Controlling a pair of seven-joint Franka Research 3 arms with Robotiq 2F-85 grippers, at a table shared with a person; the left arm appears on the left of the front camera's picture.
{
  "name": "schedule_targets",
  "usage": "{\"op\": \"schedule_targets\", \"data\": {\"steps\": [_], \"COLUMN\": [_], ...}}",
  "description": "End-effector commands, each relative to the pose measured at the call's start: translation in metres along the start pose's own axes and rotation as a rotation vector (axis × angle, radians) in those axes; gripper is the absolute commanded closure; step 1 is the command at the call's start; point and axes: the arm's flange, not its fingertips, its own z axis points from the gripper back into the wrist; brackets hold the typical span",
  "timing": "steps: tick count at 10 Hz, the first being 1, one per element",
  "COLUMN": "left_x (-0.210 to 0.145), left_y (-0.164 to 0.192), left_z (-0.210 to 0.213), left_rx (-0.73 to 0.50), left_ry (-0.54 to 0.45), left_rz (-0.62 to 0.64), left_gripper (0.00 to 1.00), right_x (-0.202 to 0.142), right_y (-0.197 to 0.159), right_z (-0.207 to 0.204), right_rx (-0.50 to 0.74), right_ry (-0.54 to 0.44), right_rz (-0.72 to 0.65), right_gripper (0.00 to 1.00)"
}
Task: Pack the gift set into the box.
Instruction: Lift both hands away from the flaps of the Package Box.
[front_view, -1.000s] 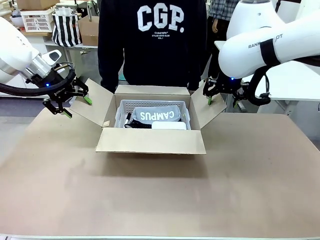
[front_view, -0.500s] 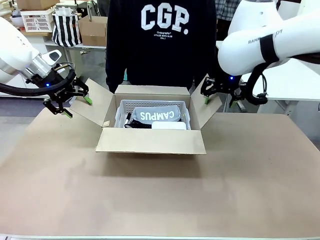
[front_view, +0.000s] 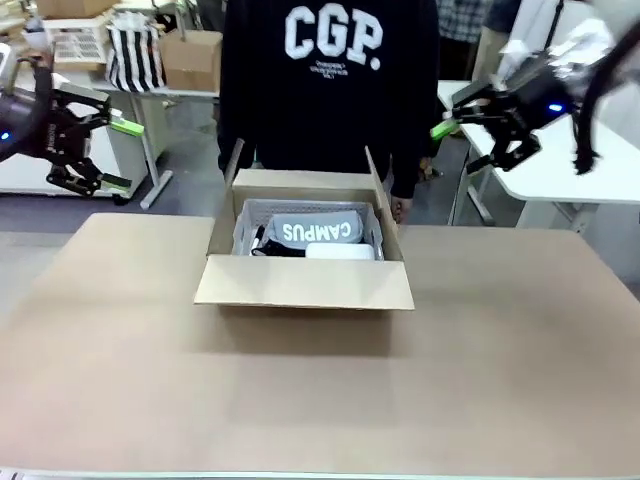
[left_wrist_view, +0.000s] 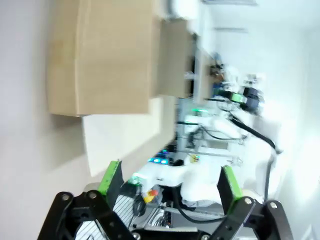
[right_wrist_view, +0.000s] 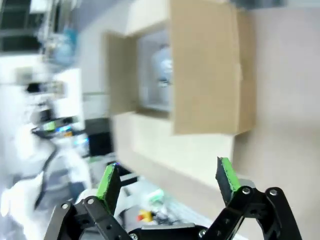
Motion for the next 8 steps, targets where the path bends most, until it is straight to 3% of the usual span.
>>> {"op": "schedule_targets", "data": {"steps": [1,2,3,4,8], "left_x": [-0.007,0.000,0.008,-0.021,-0.021], "left_y": [0.027,0.030,0.033,0.010,0.010], "left_z": [0.006,0.008,0.007,0.016,0.016], "left_rx": [-0.249,-0.252,-0.201,-0.210,-0.210], "left_ry": [0.116,0.153,0.130,0.055,0.055], "left_rz": [-0.115,-0.060,-0.041,-0.101,-0.101], "left_gripper": [0.00,0.00,0.00,0.00,0.00], "right_x": [-0.005,-0.004,-0.003,-0.012,-0.012], "right_y": [-0.040,-0.048,-0.051,-0.023,-0.023], "right_z": [-0.004,0.000,-0.002,0.018,0.018], "right_rx": [0.381,0.423,0.342,0.324,0.324], "right_ry": [0.156,0.109,0.036,0.061,0.061], "right_rz": [-0.112,-0.168,-0.228,-0.071,-0.071], "right_gripper": [0.00,0.00,0.00,0.00,0.00]}}
